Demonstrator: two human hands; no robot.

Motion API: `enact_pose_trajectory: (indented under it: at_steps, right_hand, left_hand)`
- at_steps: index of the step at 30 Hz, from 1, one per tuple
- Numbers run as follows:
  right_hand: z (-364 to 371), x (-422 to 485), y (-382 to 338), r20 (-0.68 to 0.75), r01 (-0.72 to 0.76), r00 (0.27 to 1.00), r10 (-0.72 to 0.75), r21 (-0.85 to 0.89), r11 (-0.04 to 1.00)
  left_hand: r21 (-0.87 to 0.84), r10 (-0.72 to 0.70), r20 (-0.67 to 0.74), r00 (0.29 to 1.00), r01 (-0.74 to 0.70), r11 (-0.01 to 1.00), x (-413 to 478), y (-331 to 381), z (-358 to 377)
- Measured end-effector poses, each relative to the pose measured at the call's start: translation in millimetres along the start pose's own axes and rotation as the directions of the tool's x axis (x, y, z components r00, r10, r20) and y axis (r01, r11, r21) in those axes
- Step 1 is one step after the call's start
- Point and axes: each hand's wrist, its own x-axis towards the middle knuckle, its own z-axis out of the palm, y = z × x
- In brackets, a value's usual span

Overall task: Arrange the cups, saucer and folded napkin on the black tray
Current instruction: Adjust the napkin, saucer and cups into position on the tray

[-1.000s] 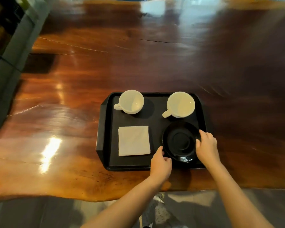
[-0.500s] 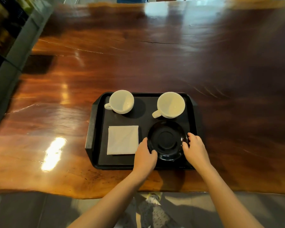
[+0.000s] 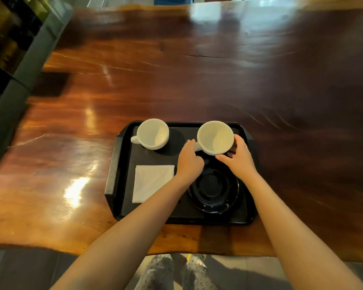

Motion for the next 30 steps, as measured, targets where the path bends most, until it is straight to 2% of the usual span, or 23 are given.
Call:
enact_pose_trajectory:
  at_steps: [5,9,12,15,17,21,30]
  right_hand:
    - [21,-6,0,-0.127,0.011,0.992,-0.014,-0.018,1.000]
    - [30,-7,-1,-0.170,-0.005,0.985,0.002,-0.019,1.000]
    - [31,-8,-3,-0.159,-0.017,0.987,0.015,-0.011,1.000]
    - [21,-16,-2,-0.104,-0.034,0.994,0.034,0.007,0.999]
    - [10,-29,3,-0.102,-0.067,0.993,0.059,-0.074,0.995]
    - [-2,-50,14,-0.095,-0.109,0.992,0.089,-0.237,0.965]
    - [2,-46,10,-0.115,-0.119,0.989,0.093,-0.246,0.962]
  left_hand:
    - [0.044,0.029,-0.006,1.000,-0.029,0.999,17,-1,-14]
    - [0.051,0.061,0.008,0.998,-0.061,0.997,25,-5,-20]
    - [0.025,0.076,0.000,0.997,-0.076,0.997,28,-9,-24]
    - [-0.020,0.034,-0.053,0.998,-0.035,0.999,21,-17,-26]
    - [0.041,0.036,-0.074,0.997,-0.033,0.999,8,-30,-24]
    - [0.155,-0.021,0.031,0.999,0.015,0.988,-13,-51,-12]
    - [0.178,-0.047,0.023,0.999,0.042,0.983,-11,-60,-7]
